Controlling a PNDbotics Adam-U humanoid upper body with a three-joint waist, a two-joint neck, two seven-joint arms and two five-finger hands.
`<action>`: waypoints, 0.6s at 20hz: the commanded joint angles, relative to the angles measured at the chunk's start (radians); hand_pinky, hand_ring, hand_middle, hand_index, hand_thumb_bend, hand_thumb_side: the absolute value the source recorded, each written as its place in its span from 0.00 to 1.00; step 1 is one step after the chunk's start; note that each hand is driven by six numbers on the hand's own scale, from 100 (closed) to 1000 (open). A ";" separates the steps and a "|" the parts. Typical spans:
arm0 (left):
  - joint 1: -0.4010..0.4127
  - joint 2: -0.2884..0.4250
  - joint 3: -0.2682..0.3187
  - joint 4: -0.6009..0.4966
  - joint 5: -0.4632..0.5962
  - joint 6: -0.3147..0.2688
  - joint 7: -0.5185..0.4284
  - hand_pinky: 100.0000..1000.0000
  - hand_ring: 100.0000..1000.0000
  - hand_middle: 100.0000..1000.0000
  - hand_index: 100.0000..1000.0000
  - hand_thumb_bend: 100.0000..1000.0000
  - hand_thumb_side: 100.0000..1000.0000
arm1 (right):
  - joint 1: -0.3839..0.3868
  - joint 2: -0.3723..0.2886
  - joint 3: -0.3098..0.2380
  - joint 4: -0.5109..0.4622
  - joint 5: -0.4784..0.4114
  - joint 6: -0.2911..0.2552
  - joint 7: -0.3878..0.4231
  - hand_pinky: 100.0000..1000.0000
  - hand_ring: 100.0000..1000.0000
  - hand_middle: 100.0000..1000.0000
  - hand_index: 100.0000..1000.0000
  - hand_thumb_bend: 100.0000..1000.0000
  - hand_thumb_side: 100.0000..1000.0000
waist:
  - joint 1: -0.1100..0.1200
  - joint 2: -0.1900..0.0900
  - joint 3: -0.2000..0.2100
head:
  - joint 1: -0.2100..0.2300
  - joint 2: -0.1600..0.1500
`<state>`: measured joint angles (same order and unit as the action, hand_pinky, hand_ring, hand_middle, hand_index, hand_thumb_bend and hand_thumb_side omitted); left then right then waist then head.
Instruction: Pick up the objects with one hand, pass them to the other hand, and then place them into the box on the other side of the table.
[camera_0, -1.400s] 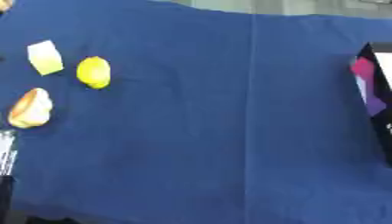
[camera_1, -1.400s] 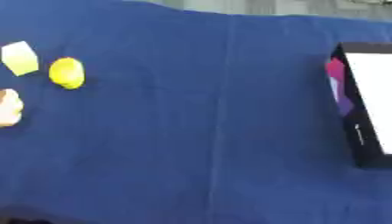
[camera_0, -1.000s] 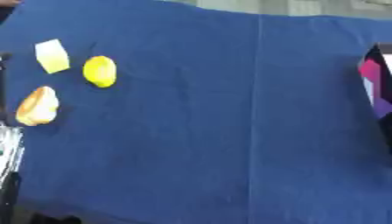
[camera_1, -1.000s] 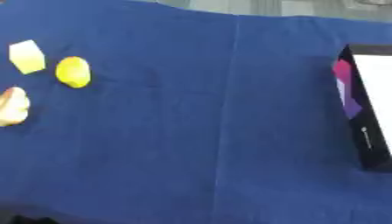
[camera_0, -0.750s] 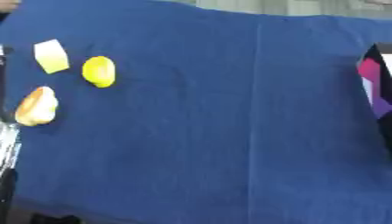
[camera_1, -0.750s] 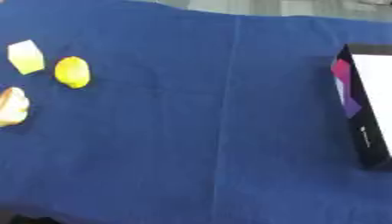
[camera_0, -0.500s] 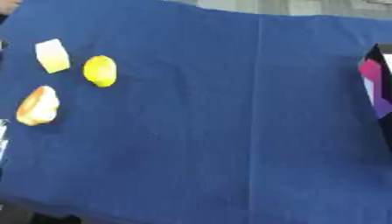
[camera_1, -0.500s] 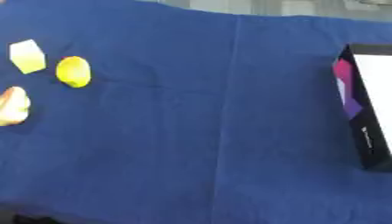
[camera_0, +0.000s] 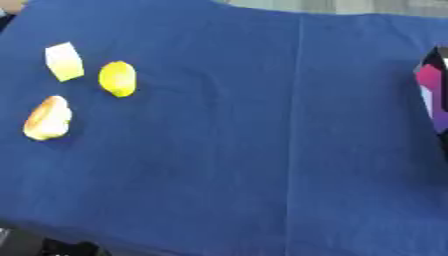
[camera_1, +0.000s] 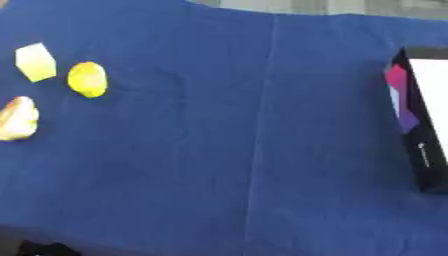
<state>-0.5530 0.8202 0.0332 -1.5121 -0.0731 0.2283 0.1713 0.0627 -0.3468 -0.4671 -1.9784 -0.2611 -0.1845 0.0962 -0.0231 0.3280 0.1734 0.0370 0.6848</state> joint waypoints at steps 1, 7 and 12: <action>-0.040 0.094 -0.007 0.050 -0.054 -0.003 -0.095 0.87 0.69 0.75 0.82 0.28 0.53 | 0.006 -0.045 0.000 -0.022 -0.009 -0.020 0.000 0.93 1.00 1.00 1.00 0.00 0.41 | 0.015 -0.036 -0.001 | 0.016 0.001; -0.149 0.148 -0.053 0.173 -0.180 -0.031 -0.343 0.86 0.73 0.75 0.83 0.37 0.48 | 0.030 -0.065 0.007 -0.022 -0.031 -0.066 0.001 0.93 1.00 1.00 1.00 0.00 0.41 | 0.005 -0.047 -0.002 | 0.016 -0.004; -0.246 0.144 -0.079 0.267 -0.305 -0.075 -0.515 0.87 0.74 0.76 0.85 0.43 0.45 | 0.041 -0.060 0.012 -0.022 -0.026 -0.084 0.005 0.93 1.00 1.00 1.00 0.00 0.41 | -0.007 -0.048 0.000 | 0.002 -0.014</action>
<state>-0.7787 0.9158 -0.0481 -1.2583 -0.3482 0.1629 -0.3059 0.1011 -0.3789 -0.4534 -1.9784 -0.2863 -0.2607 0.1008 -0.0239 0.3213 0.1727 0.0431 0.6823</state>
